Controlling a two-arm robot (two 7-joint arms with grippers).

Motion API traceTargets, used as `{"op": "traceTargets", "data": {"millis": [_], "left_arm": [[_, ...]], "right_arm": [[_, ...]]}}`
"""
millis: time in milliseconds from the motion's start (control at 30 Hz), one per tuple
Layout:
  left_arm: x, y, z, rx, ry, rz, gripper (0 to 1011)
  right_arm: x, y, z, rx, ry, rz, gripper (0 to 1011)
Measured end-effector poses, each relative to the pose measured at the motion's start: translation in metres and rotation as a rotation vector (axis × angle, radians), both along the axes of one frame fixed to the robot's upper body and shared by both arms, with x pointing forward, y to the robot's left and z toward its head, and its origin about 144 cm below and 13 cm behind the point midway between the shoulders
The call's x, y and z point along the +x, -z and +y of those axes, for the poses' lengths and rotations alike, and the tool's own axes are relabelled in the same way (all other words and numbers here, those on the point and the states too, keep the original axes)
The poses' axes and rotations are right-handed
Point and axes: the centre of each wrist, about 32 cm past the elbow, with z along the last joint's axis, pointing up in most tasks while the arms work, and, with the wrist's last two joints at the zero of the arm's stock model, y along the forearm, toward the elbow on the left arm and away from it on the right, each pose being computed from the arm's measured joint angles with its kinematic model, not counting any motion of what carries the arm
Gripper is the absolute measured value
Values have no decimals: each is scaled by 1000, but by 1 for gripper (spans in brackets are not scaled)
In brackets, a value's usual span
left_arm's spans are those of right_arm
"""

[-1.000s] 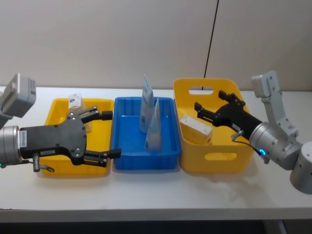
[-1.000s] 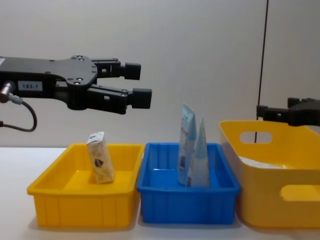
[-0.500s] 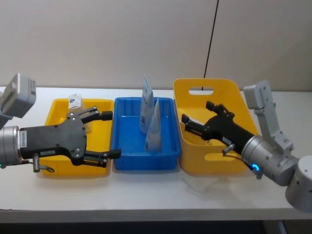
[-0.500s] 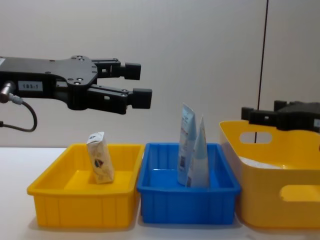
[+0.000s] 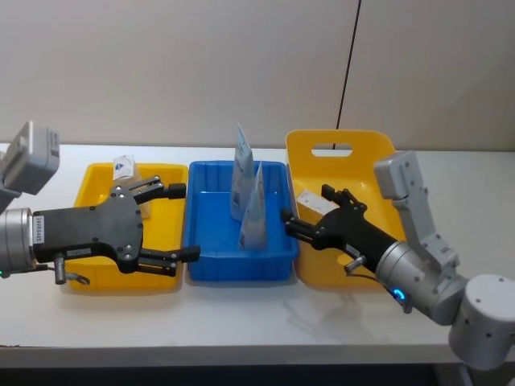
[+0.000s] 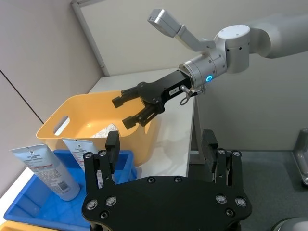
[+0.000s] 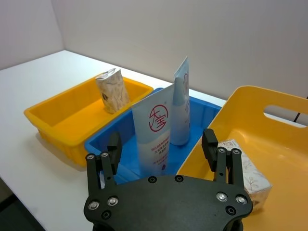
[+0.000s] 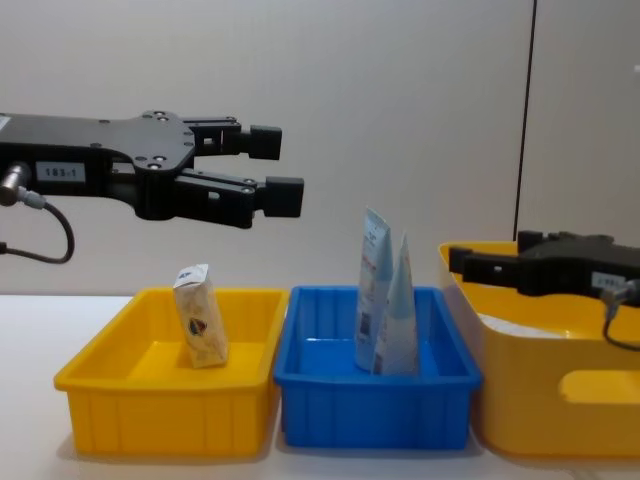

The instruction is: Bimanual collaborative sorting of washing and personal care products

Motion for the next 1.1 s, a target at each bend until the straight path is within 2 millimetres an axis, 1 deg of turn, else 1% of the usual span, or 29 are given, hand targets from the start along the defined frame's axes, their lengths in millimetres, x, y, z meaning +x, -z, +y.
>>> {"op": "traceTargets", "data": {"millis": [233,467,1100], "left_arm": [[0,0,0,0,0,0,1001],[0,0,0,0,0,0,1001],[0,0,0,0,0,0,1001]], "right_arm": [[1,8,12,-20,29,-4,1004],[6,14,23,-33,48,-15,1004],[28,30,46,-41,38,-27,1004]]}}
